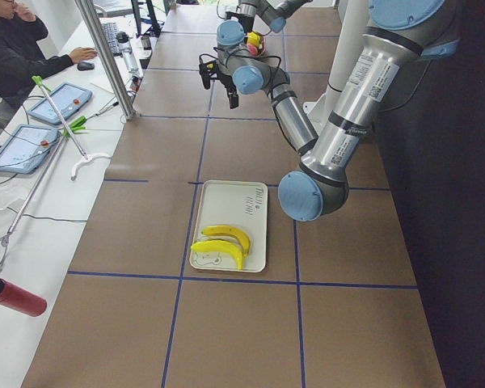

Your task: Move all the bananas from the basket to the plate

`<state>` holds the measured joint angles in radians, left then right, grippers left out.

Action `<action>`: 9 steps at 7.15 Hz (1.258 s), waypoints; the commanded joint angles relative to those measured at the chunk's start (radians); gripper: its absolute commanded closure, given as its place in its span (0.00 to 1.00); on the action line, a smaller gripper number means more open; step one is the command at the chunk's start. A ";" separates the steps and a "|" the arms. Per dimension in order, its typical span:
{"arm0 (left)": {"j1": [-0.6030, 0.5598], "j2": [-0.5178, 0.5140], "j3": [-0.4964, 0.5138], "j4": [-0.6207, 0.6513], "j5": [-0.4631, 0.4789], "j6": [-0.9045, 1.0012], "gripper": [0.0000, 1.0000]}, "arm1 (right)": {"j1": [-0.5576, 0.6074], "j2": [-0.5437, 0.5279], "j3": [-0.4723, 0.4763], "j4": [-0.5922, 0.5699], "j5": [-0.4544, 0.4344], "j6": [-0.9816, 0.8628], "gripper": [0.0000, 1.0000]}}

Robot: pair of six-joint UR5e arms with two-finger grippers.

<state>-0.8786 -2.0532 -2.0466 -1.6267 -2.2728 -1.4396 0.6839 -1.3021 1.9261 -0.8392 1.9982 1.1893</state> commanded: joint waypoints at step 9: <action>0.170 -0.238 0.298 -0.352 0.120 -0.381 0.01 | -0.251 0.173 0.076 -0.201 -0.329 0.090 1.00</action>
<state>-0.7316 -2.2597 -1.7844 -1.9531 -2.1908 -1.7924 0.4357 -1.1278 2.0030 -1.0397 1.6691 1.2771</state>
